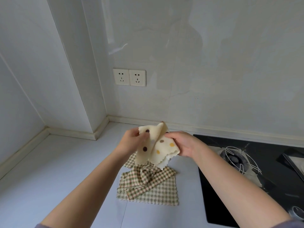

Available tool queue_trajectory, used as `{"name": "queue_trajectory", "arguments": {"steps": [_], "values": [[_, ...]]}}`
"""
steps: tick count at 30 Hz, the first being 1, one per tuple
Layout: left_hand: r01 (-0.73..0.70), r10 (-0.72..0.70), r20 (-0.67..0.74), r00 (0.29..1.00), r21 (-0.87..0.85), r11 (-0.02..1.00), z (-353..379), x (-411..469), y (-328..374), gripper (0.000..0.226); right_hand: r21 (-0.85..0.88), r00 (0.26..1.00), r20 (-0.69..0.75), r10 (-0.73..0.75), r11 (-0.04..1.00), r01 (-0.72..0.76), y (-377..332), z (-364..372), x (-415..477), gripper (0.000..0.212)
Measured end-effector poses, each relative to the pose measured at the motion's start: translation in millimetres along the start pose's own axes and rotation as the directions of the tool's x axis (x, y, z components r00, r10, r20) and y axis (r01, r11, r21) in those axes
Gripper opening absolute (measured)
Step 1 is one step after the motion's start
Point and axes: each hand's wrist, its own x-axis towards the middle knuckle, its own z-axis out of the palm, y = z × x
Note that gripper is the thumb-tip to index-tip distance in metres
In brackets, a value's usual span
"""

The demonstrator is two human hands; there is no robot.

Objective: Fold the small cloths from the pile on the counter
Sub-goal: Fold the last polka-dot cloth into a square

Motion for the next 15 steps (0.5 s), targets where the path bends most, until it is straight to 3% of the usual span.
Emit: {"name": "queue_trajectory", "arguments": {"steps": [5,8,15], "values": [[0.026,-0.033,-0.082,0.996,-0.084,0.996,-29,7,6,0.022,-0.075,1.000,0.015,-0.008,0.997,0.009,-2,-18,-4,0.022],[0.016,-0.020,-0.128,0.992,-0.031,0.999,-54,15,12,0.023,-0.158,0.999,0.037,-0.032,0.987,0.038,-7,-30,-6,0.018],[-0.009,0.009,-0.084,0.996,0.003,1.000,-70,21,26,0.019,-0.306,0.995,0.094,-0.033,0.950,0.061,-19,-39,-3,0.015]]}}
